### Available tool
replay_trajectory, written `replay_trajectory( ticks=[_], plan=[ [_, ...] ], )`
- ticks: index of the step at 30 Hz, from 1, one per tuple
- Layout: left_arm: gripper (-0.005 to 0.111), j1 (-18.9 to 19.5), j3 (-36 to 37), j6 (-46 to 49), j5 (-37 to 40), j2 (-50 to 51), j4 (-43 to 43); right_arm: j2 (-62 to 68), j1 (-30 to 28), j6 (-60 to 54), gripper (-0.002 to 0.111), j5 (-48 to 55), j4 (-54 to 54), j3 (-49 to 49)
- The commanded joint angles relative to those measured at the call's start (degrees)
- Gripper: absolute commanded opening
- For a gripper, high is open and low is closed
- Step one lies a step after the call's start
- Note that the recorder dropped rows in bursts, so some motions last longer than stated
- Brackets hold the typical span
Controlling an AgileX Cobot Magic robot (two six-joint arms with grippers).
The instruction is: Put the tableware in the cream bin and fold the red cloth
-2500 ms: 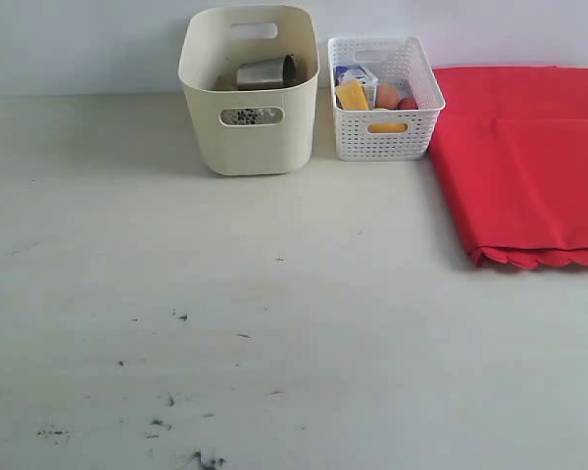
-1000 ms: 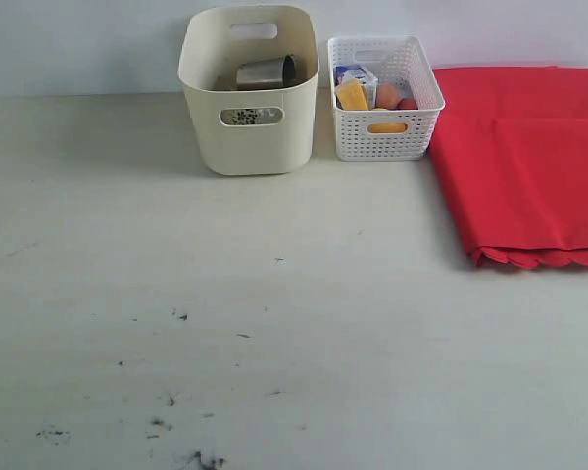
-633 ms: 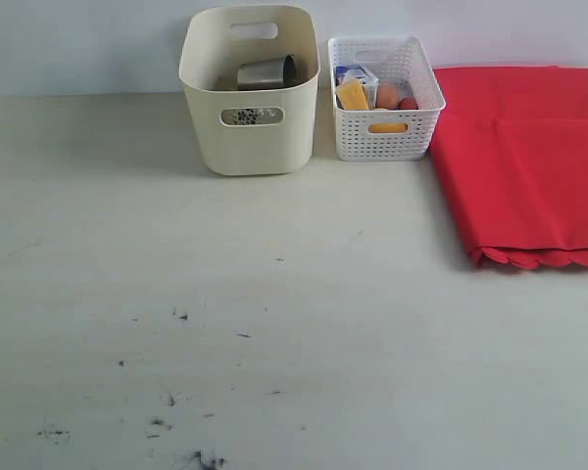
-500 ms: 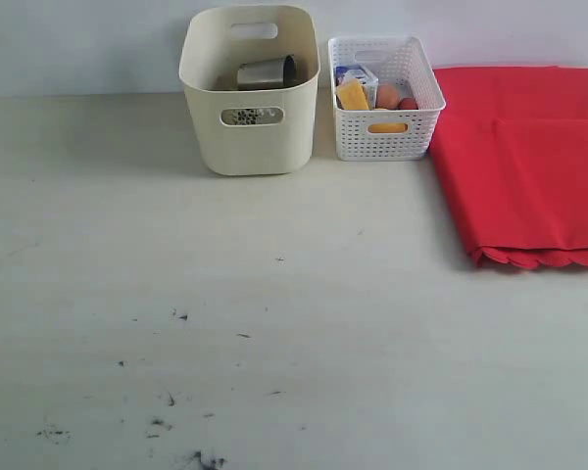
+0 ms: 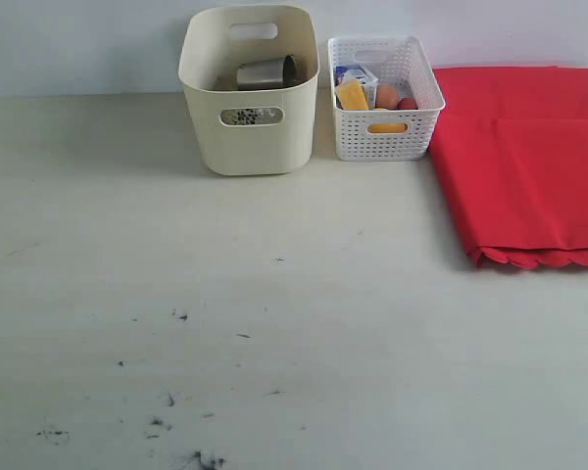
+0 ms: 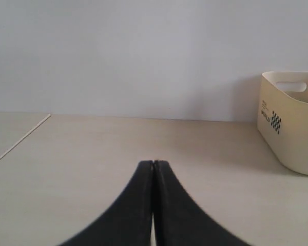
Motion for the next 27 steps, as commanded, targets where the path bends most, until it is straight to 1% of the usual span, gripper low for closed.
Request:
replay_trajectory(
  ticks=[1, 25, 27],
  plan=[
    [0.0, 0.08, 0.15, 1.67, 3.48, -0.31, -0.7, -0.41, 0.01, -0.06, 0.0, -0.5, 0.01, 0.18],
    [0.0, 0.08, 0.15, 1.67, 3.41, -0.31, -0.7, -0.41, 0.01, -0.06, 0.0, -0.51, 0.26, 0.18],
    [0.0, 0.08, 0.15, 1.67, 3.41, -0.31, -0.7, -0.41, 0.01, 1.98, 0.0, -0.68, 1.46, 0.18]
  ],
)
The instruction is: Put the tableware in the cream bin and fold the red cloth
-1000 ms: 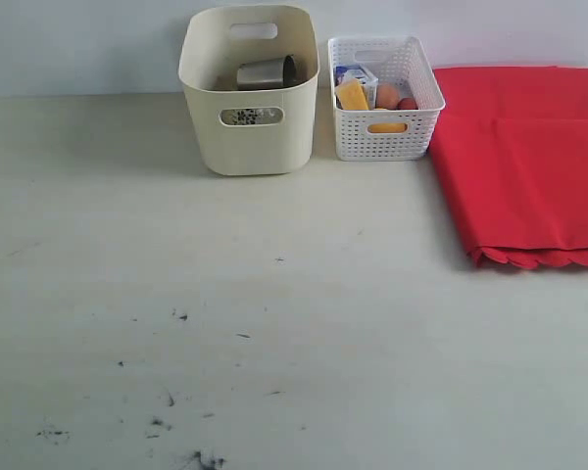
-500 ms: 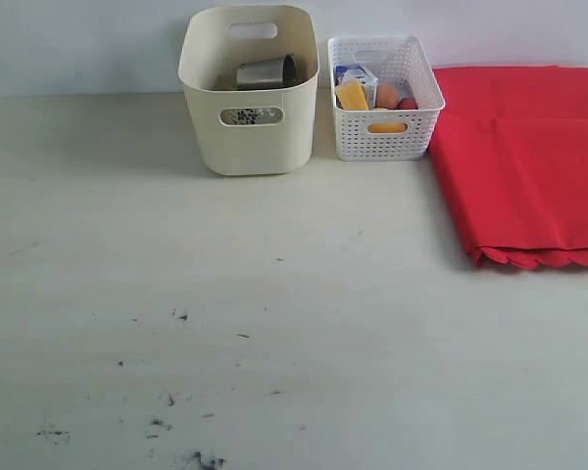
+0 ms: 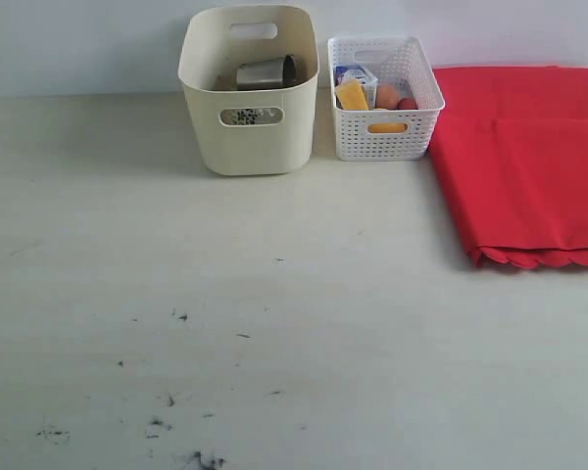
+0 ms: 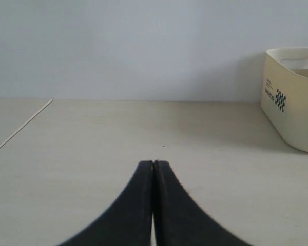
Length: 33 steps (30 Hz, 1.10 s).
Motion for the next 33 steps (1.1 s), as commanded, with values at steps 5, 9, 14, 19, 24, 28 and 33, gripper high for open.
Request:
replay_trajectory(
  ticks=[5, 9, 14, 19, 24, 28, 33],
  plan=[
    [0.0, 0.08, 0.11, 0.0, 0.12, -0.31, -0.7, -0.41, 0.01, 6.09, 0.0, -1.58, -4.42, 0.18],
    [0.0, 0.08, 0.11, 0.0, 0.12, -0.31, -0.7, -1.01, 4.39, 13.15, 0.0, -2.18, -16.93, 0.18],
    [0.0, 0.08, 0.11, 0.0, 0.12, -0.31, -0.7, -7.33, 14.4, 17.74, 0.0, 1.34, -26.77, 0.18],
    [0.0, 0.08, 0.11, 0.0, 0.12, -0.31, -0.7, -18.16, 21.72, 19.09, 0.0, 17.28, -24.38, 0.18],
    [0.0, 0.08, 0.11, 0.0, 0.12, -0.31, -0.7, -30.39, 27.27, 18.08, 0.0, 26.88, -20.06, 0.38],
    [0.0, 0.08, 0.11, 0.0, 0.12, -0.31, -0.59, -38.85, 28.67, 9.88, 0.0, 30.4, -13.81, 1.26],
    [0.0, 0.08, 0.11, 0.0, 0.12, -0.31, -0.59, -48.85, 28.67, -8.21, 0.0, 27.82, 2.72, 6.89]
  ],
)
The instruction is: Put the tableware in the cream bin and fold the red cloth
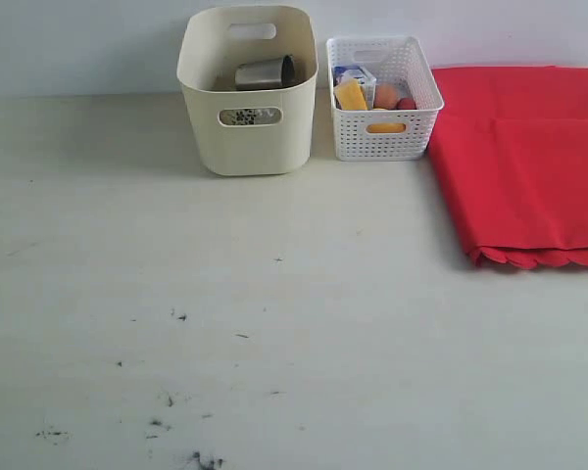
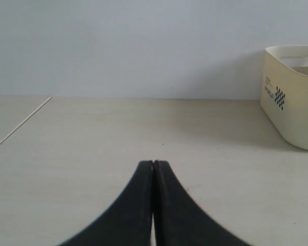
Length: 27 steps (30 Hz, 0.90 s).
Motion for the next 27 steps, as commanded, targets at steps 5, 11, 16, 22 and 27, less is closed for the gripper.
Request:
replay_trajectory(
  ticks=[5, 11, 16, 22, 27],
  plan=[
    [0.0, 0.08, -0.01, 0.0, -0.3, -0.31, -0.46, -16.65, 0.23, -19.28, 0.0, -6.09, 17.65, 11.77],
    [0.0, 0.08, -0.01, 0.0, -0.3, -0.31, -0.46, -22.74, 0.23, -24.66, 0.0, -8.68, 19.84, 18.92],
    [0.0, 0.08, -0.01, 0.0, -0.3, -0.31, -0.46, -22.74, 0.23, -25.68, 0.0, -9.41, 20.09, 23.01],
    [0.0, 0.08, -0.01, 0.0, -0.3, -0.31, -0.46, -22.74, 0.23, -23.9, 0.0, -9.21, 16.82, 23.44],
    [0.0, 0.08, -0.01, 0.0, -0.3, -0.31, -0.46, -22.74, 0.23, -19.47, 0.0, -8.78, 13.71, 23.44]
  ],
)
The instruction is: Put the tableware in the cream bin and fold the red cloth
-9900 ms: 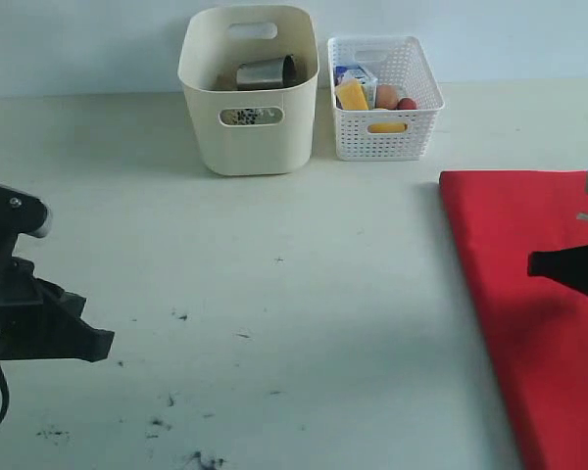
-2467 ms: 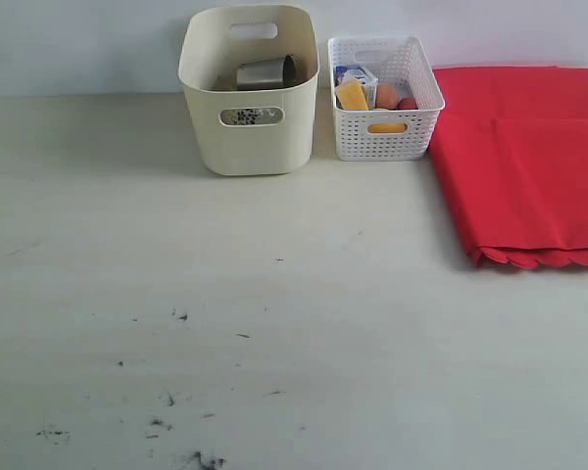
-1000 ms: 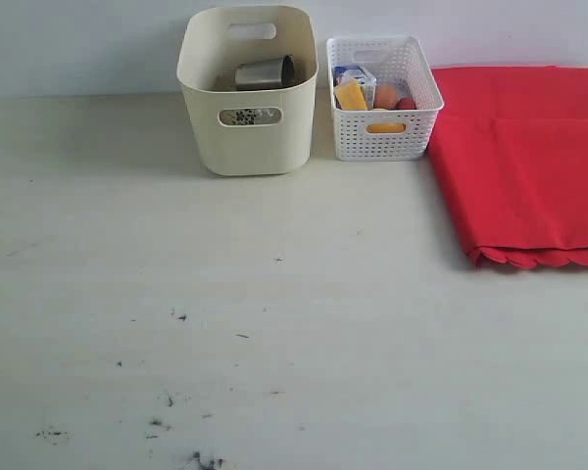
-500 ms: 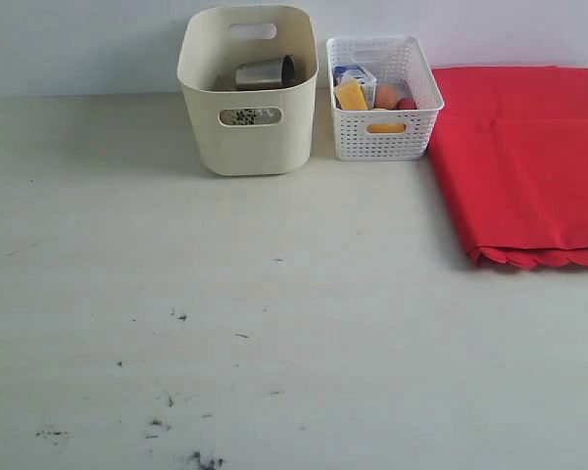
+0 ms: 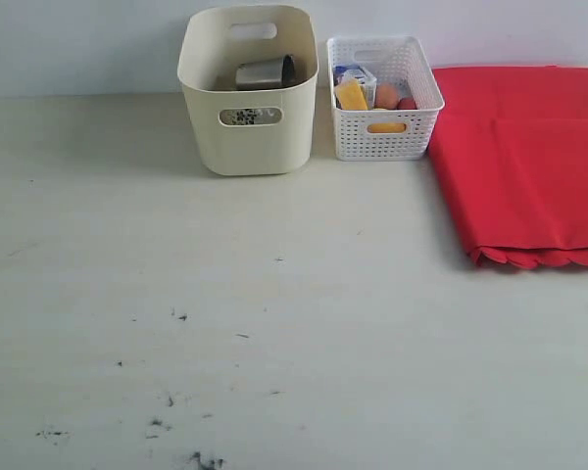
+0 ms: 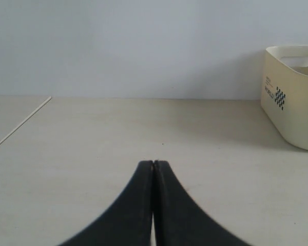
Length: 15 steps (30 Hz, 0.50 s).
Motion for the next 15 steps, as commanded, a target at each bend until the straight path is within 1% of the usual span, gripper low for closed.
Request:
replay_trajectory(
  ticks=[1, 13, 14, 15],
  plan=[
    [0.0, 0.08, -0.01, 0.0, -0.3, -0.31, -0.46, -0.37, 0.23, 2.61, 0.0, -0.17, -2.45, 0.31],
    [0.0, 0.08, -0.01, 0.0, -0.3, -0.31, -0.46, -0.37, 0.1, 2.38, 0.0, -0.16, -2.59, 0.31],
    [0.0, 0.08, -0.01, 0.0, -0.3, -0.31, -0.46, -0.37, -0.74, 2.38, 0.0, -0.16, -2.6, 0.31],
    [0.0, 0.08, -0.01, 0.0, -0.3, -0.31, -0.46, -0.37, -3.7, 1.98, 0.0, -0.16, -2.6, 0.31]
  ],
)
